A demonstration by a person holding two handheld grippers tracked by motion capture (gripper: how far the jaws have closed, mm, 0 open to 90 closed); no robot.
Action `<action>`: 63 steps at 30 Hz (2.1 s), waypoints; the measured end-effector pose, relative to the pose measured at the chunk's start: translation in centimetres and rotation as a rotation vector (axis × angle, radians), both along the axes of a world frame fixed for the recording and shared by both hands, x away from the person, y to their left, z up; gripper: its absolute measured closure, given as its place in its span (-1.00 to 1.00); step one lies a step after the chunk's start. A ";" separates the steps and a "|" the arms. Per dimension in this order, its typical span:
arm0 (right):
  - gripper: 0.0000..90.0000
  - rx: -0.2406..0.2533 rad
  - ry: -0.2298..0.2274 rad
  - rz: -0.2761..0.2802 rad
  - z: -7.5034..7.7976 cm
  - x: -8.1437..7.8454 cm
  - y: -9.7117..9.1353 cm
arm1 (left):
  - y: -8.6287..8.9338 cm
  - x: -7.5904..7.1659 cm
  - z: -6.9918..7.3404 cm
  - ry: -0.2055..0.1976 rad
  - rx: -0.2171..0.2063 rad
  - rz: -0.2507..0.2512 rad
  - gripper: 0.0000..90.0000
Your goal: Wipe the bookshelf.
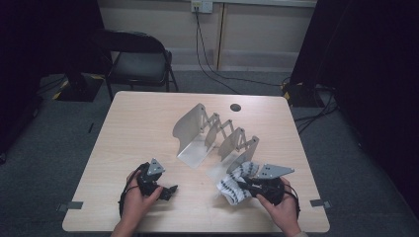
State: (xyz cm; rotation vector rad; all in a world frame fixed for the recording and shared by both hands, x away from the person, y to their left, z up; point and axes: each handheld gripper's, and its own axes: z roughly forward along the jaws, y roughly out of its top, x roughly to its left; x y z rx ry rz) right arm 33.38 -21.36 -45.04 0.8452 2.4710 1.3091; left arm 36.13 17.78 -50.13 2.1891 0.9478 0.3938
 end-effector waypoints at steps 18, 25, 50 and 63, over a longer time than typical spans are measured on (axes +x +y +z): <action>0.79 0.024 -0.026 -0.034 1.3 -0.3 -2.3 | 0.0 0.0 0.0 0.000 0.000 0.000 -1.00; 0.79 0.086 -0.153 -0.042 7.1 -0.2 -3.8 | 0.0 0.0 0.0 0.000 0.000 0.000 -1.00; 0.78 -0.047 0.045 -0.046 -2.5 1.7 -2.0 | 0.0 0.0 0.0 0.000 0.000 0.000 -1.00; 0.78 -0.056 0.052 -0.048 -2.6 1.4 -2.4 | 0.0 0.0 0.0 0.000 0.001 0.000 -1.00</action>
